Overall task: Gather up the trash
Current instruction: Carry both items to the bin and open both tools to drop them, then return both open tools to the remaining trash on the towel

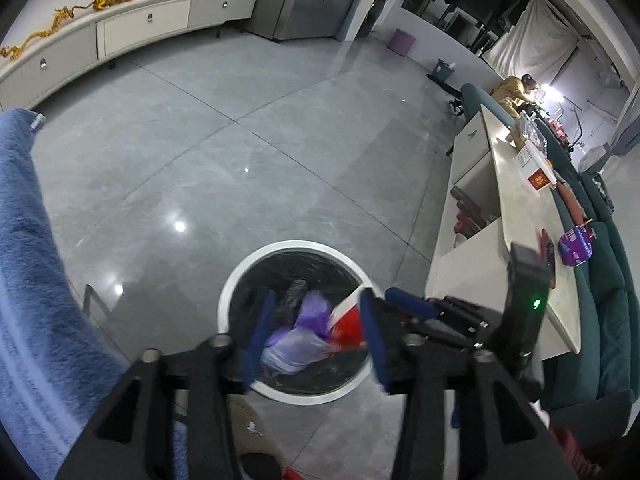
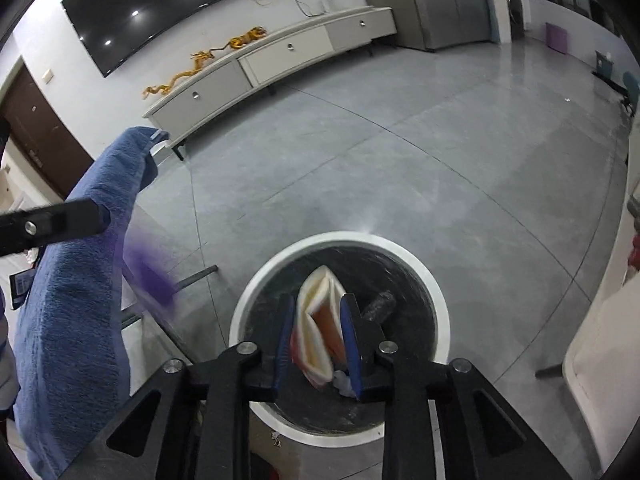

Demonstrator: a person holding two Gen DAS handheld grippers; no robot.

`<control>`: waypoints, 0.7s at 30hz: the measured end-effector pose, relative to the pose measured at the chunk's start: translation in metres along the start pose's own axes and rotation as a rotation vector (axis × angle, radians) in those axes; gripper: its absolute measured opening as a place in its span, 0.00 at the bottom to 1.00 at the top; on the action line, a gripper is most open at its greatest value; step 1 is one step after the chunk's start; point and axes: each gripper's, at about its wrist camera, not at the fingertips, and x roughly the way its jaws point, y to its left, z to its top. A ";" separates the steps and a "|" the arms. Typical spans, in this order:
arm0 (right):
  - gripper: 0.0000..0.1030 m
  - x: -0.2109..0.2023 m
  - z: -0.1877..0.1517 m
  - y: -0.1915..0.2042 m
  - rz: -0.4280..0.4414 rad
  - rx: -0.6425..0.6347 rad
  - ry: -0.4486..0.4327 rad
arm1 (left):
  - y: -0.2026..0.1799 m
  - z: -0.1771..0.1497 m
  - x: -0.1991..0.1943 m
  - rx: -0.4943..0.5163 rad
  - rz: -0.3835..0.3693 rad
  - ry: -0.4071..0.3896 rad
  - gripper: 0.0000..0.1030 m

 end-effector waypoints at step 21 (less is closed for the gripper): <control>1.00 -0.113 0.012 0.043 0.034 -0.036 -0.343 | 0.003 -0.023 -0.122 0.056 0.198 -0.309 0.55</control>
